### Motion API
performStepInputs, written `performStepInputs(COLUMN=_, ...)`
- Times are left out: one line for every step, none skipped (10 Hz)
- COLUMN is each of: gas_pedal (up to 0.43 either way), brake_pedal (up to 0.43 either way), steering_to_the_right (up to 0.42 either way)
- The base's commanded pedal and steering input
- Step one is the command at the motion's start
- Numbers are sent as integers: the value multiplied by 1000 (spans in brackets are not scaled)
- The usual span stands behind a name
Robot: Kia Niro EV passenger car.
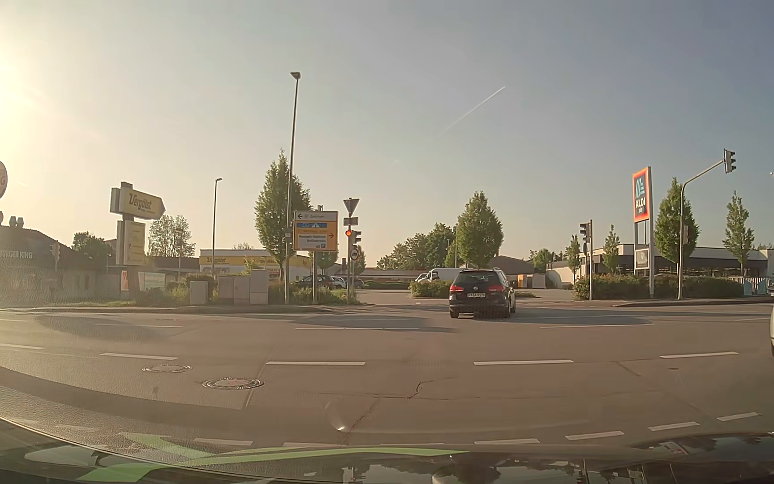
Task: Follow the waypoints while adhering to traffic rules and regulations
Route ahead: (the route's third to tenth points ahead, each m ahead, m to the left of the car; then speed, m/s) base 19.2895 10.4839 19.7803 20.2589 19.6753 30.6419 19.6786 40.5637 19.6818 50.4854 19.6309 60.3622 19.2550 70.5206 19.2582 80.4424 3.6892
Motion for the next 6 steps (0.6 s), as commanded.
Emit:
performStepInputs(gas_pedal=67, brake_pedal=0, steering_to_the_right=-22)
performStepInputs(gas_pedal=67, brake_pedal=0, steering_to_the_right=-32)
performStepInputs(gas_pedal=67, brake_pedal=0, steering_to_the_right=-46)
performStepInputs(gas_pedal=67, brake_pedal=0, steering_to_the_right=-59)
performStepInputs(gas_pedal=59, brake_pedal=0, steering_to_the_right=-60)
performStepInputs(gas_pedal=47, brake_pedal=0, steering_to_the_right=-61)
